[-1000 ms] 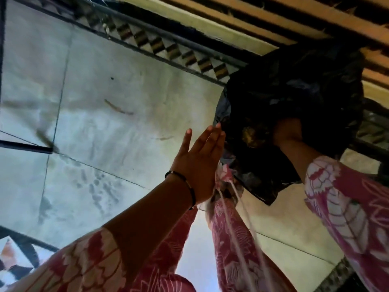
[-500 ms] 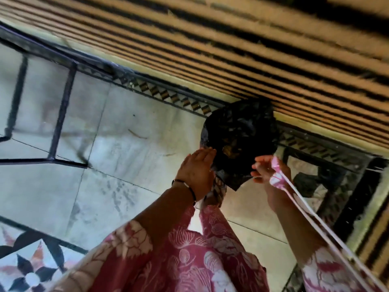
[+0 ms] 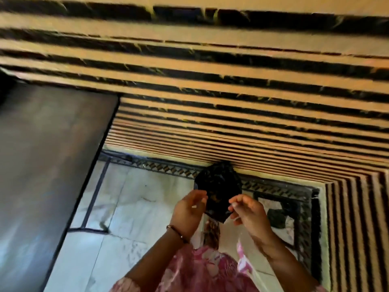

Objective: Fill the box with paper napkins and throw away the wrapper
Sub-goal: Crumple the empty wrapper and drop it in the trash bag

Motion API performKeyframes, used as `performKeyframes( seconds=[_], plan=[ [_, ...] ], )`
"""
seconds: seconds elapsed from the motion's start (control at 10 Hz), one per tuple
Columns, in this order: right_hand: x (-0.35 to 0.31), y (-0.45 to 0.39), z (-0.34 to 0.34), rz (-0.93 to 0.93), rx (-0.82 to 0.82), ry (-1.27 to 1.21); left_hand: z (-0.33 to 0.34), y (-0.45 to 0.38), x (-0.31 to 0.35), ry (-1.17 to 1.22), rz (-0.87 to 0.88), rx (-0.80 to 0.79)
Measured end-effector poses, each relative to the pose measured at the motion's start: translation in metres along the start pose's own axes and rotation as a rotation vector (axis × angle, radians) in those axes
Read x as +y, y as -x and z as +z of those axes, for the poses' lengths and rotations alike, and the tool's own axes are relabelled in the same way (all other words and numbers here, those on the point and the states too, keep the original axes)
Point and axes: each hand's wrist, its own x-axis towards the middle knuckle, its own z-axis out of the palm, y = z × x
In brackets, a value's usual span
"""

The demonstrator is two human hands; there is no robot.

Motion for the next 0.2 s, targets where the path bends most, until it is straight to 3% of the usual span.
performKeyframes(
  seconds=[0.2],
  plan=[
    [-0.009, 0.061, 0.005, -0.021, 0.074, -0.020, -0.025, 0.036, 0.007, 0.086, 0.106, 0.019]
  ],
)
